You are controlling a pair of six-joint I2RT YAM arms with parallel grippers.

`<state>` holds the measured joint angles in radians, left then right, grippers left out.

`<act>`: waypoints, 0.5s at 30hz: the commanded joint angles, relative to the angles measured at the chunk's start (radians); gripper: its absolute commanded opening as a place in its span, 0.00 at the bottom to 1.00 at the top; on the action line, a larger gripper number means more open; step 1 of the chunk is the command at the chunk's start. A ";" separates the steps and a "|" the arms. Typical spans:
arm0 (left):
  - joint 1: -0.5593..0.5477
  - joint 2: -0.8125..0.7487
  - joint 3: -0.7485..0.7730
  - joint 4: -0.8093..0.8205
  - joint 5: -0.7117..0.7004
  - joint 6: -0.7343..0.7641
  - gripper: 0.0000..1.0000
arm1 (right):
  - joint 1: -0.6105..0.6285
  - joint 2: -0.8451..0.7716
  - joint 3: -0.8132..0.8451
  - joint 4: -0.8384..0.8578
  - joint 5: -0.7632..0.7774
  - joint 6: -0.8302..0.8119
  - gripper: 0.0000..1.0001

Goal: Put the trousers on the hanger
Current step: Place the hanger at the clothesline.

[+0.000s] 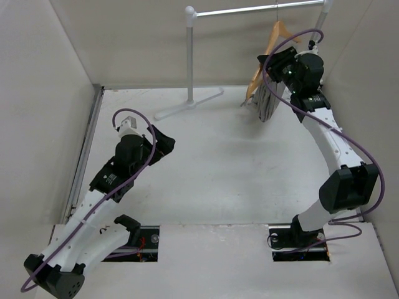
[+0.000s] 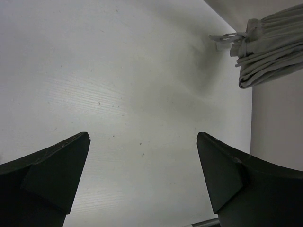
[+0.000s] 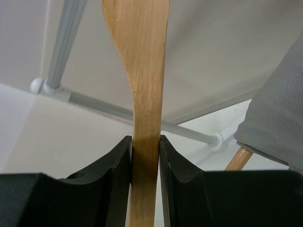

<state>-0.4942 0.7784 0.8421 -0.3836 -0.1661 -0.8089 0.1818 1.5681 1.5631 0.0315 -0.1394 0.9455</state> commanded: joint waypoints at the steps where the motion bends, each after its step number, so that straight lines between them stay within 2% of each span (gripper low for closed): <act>1: 0.006 -0.002 -0.020 0.041 0.034 0.016 1.00 | -0.034 -0.019 0.101 0.214 -0.014 0.016 0.00; 15: -0.007 0.065 -0.067 0.109 0.051 0.007 1.00 | -0.087 0.128 0.204 0.203 -0.039 0.045 0.00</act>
<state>-0.4965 0.8410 0.7837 -0.3248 -0.1249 -0.8089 0.1055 1.7016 1.6932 0.0620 -0.1589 1.0027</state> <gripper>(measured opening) 0.997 0.325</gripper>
